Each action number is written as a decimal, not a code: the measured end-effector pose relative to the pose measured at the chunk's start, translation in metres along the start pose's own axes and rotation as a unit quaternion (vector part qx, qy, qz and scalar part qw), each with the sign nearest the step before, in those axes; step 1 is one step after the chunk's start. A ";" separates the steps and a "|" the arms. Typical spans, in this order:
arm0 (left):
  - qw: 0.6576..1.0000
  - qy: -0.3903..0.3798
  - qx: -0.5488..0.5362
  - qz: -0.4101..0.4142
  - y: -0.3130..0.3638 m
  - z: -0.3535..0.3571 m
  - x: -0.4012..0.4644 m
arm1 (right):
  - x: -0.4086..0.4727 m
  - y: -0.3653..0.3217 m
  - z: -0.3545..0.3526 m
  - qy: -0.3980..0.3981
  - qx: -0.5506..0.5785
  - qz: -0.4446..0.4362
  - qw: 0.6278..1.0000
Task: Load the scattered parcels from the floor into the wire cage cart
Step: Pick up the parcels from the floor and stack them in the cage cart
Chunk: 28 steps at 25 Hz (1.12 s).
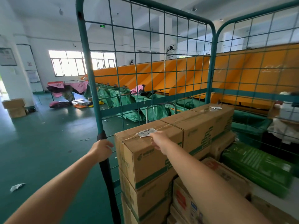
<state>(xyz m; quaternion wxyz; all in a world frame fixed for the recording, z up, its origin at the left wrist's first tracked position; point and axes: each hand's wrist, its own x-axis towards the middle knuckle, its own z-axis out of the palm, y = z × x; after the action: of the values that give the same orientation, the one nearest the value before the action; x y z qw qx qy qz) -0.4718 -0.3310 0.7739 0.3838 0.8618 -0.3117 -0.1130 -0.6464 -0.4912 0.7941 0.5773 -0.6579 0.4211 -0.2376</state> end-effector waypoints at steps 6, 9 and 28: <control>0.997 -0.001 -0.021 -0.076 -0.053 -0.006 -0.057 | -0.023 0.021 0.037 -0.074 0.019 -0.006 0.997; 0.992 0.000 -0.010 -0.126 -0.093 -0.015 -0.087 | -0.039 0.040 0.068 -0.113 0.009 0.012 0.993; 0.882 0.158 -0.088 -0.435 -0.432 -0.220 -0.374 | -0.275 0.106 0.505 -0.389 -0.234 0.019 0.891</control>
<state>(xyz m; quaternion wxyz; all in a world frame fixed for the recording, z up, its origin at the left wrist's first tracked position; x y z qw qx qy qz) -0.4735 0.2535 0.5905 0.4149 0.8798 0.1702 -0.1577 -0.4189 0.0210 0.6292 0.5290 -0.8054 0.2185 0.1541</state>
